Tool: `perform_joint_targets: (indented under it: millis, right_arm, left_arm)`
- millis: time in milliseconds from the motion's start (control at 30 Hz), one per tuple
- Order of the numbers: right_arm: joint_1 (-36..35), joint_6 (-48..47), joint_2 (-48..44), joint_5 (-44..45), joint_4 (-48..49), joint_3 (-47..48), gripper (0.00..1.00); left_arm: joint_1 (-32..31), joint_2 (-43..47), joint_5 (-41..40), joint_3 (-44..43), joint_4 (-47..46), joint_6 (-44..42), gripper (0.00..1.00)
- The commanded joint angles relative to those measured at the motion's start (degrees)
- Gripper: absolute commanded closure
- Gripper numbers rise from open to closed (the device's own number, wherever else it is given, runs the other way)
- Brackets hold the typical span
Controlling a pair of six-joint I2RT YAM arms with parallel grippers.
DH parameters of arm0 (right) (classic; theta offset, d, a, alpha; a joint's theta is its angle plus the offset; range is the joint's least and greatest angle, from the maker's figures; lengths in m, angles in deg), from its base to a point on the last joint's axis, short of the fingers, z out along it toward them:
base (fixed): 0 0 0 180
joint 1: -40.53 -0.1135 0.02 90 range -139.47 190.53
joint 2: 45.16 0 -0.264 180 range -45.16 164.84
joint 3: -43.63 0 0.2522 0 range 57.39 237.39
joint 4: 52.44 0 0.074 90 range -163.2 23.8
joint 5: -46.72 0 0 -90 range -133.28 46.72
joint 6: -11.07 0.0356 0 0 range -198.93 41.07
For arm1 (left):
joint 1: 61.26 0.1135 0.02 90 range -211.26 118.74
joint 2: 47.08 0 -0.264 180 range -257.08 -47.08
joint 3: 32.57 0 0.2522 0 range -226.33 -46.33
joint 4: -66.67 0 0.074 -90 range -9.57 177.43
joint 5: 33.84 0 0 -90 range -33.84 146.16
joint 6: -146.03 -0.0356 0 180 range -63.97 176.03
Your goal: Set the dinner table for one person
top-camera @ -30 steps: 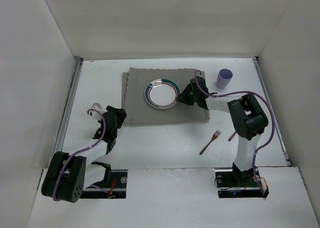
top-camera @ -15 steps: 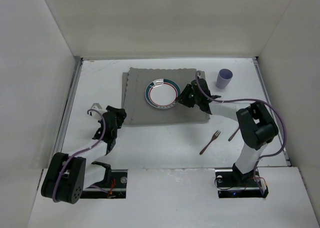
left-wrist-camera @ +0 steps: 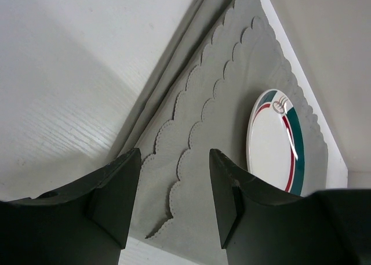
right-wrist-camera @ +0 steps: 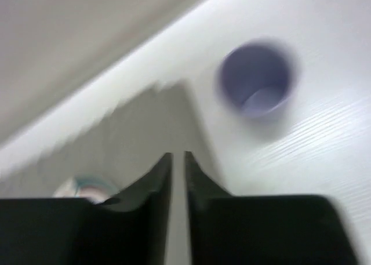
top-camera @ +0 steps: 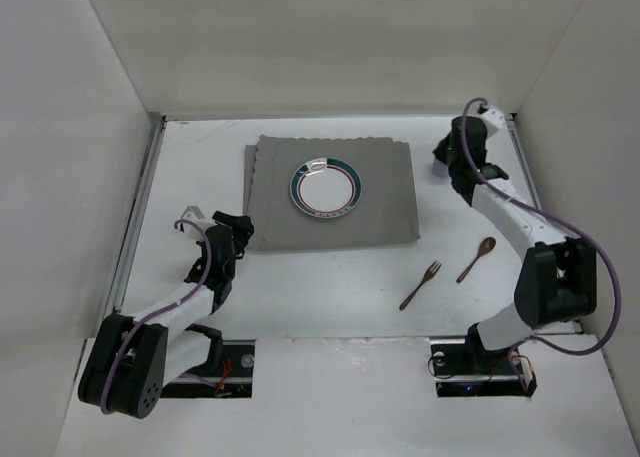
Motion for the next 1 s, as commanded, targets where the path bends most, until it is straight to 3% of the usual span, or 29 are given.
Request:
perform_joint_targets:
  millis: [0,67,133,333,500,667,800,867,967]
  right_arm:
    - [5.94,-6.22,2.35,13.33,-3.04,4.24,0.73]
    - [8.76,-6.83,4.98,13.43,-3.29,6.25,0.55]
    - [10.61,-6.75,6.57,12.81,-4.35,7.67,0.47]
    - [13.69,-6.32,11.94,3.68,-7.17,11.98,0.45]
    - [14.04,-5.34,15.27,1.65,-6.37,13.20,0.47]
    - [14.22,-4.81,18.88,0.42,-6.55,15.14,0.58]
    - [14.57,-4.64,20.12,0.85,-6.55,14.97,0.73]
    - [15.27,-4.20,19.85,0.68,-6.64,14.79,0.87]
    - [15.19,-3.85,16.70,1.55,-6.03,13.31,0.94]
  left_arm:
    - [-0.44,1.03,-1.54,0.21,-1.64,-1.18,0.52]
    - [-0.44,1.03,-1.28,0.30,-1.64,-1.00,0.52]
    - [-0.53,0.94,-1.54,0.21,-1.73,-1.26,0.52]
    - [-0.79,-0.12,-1.10,0.21,-2.26,-0.65,0.52]
    - [-0.44,-0.47,-0.49,0.21,-2.26,-0.39,0.52]
    - [-0.45,0.58,-1.28,0.65,-2.08,-0.39,0.52]
    - [-1.06,1.38,-1.72,0.65,-2.00,-0.65,0.52]
    - [-0.97,1.03,-1.72,0.65,-2.08,-0.47,0.52]
    - [-1.23,0.67,-1.45,0.56,-2.26,-0.30,0.52]
